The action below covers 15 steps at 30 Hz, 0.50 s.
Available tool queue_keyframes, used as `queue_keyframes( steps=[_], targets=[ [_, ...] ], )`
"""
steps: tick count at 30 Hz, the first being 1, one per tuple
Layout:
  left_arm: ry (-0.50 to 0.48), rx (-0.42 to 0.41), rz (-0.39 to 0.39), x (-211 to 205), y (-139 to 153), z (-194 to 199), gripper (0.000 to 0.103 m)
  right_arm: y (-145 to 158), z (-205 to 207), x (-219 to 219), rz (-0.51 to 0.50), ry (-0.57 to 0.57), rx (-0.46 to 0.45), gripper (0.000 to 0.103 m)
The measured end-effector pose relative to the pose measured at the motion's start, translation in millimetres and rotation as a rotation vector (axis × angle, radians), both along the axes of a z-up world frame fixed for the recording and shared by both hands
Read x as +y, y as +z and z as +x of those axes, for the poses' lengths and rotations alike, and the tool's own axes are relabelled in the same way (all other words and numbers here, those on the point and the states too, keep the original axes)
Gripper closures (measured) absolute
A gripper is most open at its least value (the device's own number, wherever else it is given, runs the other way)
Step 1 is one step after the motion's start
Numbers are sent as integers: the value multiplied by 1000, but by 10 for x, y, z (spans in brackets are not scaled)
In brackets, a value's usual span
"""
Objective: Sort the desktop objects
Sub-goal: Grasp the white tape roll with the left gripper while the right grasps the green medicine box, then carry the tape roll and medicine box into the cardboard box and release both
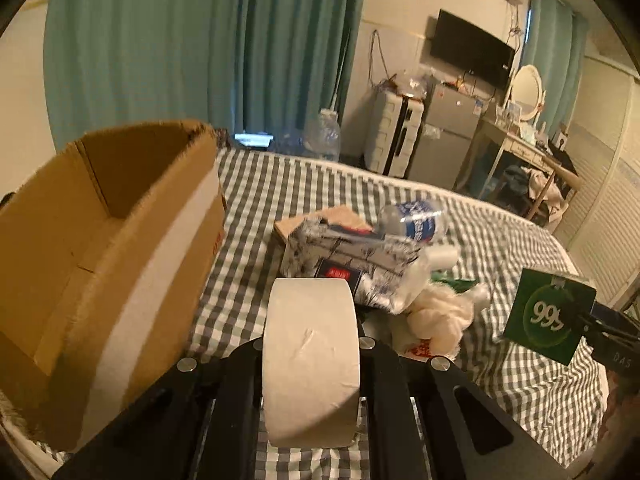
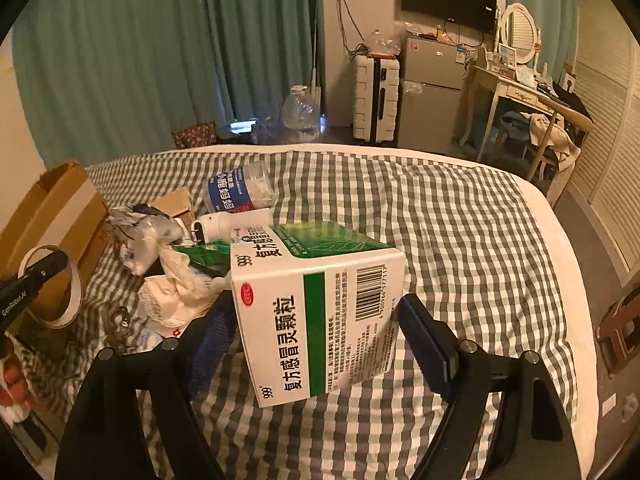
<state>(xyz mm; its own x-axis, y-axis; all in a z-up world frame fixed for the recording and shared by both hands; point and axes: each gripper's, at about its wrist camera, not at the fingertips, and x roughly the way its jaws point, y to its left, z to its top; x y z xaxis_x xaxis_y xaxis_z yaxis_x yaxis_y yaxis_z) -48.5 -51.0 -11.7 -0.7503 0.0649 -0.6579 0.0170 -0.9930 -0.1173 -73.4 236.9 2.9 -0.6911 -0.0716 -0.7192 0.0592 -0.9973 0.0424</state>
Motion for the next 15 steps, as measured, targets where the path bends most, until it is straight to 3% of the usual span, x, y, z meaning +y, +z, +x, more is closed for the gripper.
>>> queue_keyframes(
  steps=[15],
  targets=[
    [-32,59,-34,94,244,220,92,222,293,113,-72,-5,67,22]
  ],
)
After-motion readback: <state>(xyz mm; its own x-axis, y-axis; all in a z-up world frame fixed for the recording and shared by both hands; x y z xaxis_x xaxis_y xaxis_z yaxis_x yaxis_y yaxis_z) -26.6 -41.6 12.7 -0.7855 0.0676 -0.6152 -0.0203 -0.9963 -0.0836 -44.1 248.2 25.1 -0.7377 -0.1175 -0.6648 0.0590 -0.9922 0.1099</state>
